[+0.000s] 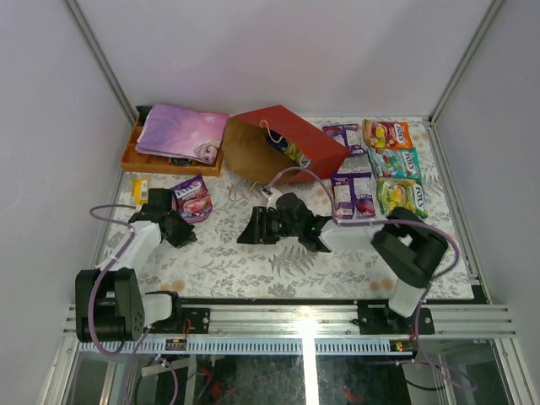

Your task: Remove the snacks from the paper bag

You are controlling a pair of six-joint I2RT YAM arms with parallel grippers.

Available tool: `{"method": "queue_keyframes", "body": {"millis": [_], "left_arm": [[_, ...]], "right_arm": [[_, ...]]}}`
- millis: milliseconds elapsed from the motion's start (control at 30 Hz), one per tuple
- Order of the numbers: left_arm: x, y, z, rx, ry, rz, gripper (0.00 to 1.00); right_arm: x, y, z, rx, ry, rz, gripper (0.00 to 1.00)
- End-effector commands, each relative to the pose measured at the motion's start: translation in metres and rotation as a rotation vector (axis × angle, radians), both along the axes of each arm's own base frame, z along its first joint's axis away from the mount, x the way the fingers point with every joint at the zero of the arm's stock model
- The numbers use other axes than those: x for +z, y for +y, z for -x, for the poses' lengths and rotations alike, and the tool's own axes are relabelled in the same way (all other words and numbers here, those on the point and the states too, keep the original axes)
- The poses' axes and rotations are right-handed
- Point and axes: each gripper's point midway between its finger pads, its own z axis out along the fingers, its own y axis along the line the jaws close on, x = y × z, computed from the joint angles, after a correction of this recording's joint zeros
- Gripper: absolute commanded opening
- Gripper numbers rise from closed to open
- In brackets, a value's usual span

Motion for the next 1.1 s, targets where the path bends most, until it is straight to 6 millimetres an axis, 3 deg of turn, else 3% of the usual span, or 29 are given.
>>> {"method": "queue_keyframes", "body": {"millis": [0, 67, 200, 267, 367, 567, 900, 1067], "left_arm": [[0.012, -0.008, 0.003, 0.025, -0.075, 0.042, 0.00], [0.020, 0.001, -0.001, 0.028, -0.103, -0.014, 0.01], [0.041, 0.024, -0.024, 0.026, -0.155, -0.125, 0.14], [0.046, 0.034, -0.037, -0.003, -0.138, -0.158, 0.20], [0.055, 0.050, -0.058, -0.038, -0.128, -0.221, 0.21], [0.062, 0.081, -0.088, -0.034, -0.093, -0.368, 0.32], [0.044, 0.063, -0.125, -0.143, -0.022, -0.319, 0.32], [0.025, 0.052, -0.122, -0.199, 0.036, -0.308, 0.32]], "right_arm": [[-0.002, 0.033, -0.015, -0.038, 0.073, -0.117, 0.54], [-0.009, 0.044, -0.022, -0.040, 0.084, -0.114, 0.54], [-0.021, 0.059, -0.040, -0.075, 0.080, -0.093, 0.58], [-0.026, 0.066, -0.050, -0.099, 0.081, -0.082, 0.58], [-0.035, 0.075, -0.064, -0.141, 0.092, -0.067, 0.60], [-0.061, 0.090, -0.092, -0.259, 0.128, -0.047, 0.66], [-0.083, 0.118, -0.125, -0.374, 0.120, -0.019, 0.66], [-0.093, 0.129, -0.131, -0.384, 0.113, -0.006, 0.53]]}}
